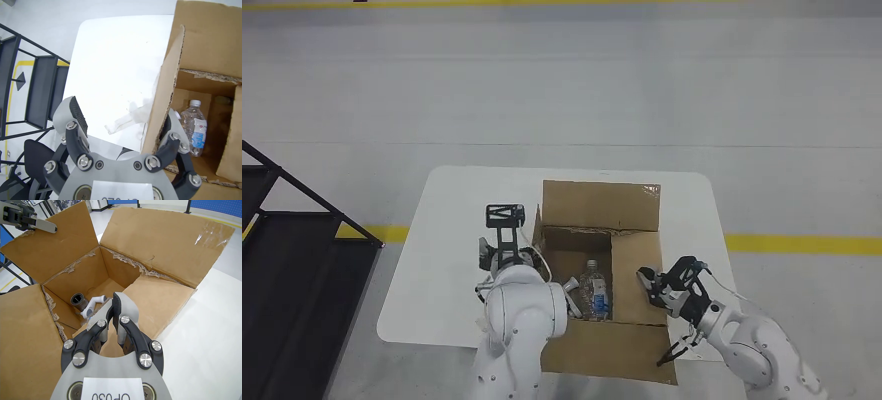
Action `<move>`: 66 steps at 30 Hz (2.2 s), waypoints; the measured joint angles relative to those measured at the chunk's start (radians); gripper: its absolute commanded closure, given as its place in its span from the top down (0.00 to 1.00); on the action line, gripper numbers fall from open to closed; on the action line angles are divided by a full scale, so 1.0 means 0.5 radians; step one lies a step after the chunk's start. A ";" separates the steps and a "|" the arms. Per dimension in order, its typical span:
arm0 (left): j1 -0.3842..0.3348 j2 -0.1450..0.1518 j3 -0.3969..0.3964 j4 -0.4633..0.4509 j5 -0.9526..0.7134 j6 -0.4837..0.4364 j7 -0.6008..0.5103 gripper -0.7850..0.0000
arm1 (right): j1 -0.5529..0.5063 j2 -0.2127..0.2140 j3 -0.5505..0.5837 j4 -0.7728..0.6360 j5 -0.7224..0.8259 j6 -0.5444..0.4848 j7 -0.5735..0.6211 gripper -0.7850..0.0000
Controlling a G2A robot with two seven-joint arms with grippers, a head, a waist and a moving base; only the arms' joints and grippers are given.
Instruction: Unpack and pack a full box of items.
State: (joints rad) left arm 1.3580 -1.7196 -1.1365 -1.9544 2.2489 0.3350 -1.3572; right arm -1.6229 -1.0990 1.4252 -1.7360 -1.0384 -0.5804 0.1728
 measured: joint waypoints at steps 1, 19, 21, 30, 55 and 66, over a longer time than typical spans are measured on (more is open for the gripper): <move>-0.007 -0.001 -0.012 0.014 0.024 -0.004 -0.003 1.00 | -0.001 0.000 -0.001 0.002 0.003 0.003 -0.006 0.00; -0.044 -0.018 -0.173 0.464 0.568 -0.030 0.046 1.00 | -0.063 0.003 0.021 0.018 0.036 0.064 -0.120 0.00; -0.045 -0.023 -0.179 0.486 0.557 -0.026 0.053 1.00 | -0.072 0.004 0.025 0.017 0.035 0.064 -0.125 0.00; -0.006 -0.043 -0.084 0.145 0.309 -0.004 0.185 1.00 | -0.184 0.007 0.135 -0.035 0.080 0.149 -0.346 0.00; 0.045 0.008 0.276 -0.164 -0.043 -0.144 0.326 1.00 | -0.317 0.002 0.213 -0.090 0.044 0.173 -0.448 0.00; 0.058 0.033 0.389 -0.081 -0.232 -0.269 0.125 1.00 | -0.120 -0.002 0.084 -0.072 -0.019 0.157 -0.210 0.00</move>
State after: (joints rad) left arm 1.3871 -1.7032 -0.9418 -1.9950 2.1327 0.2003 -1.2950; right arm -1.6831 -1.1002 1.4672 -1.7721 -1.0477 -0.5021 0.0680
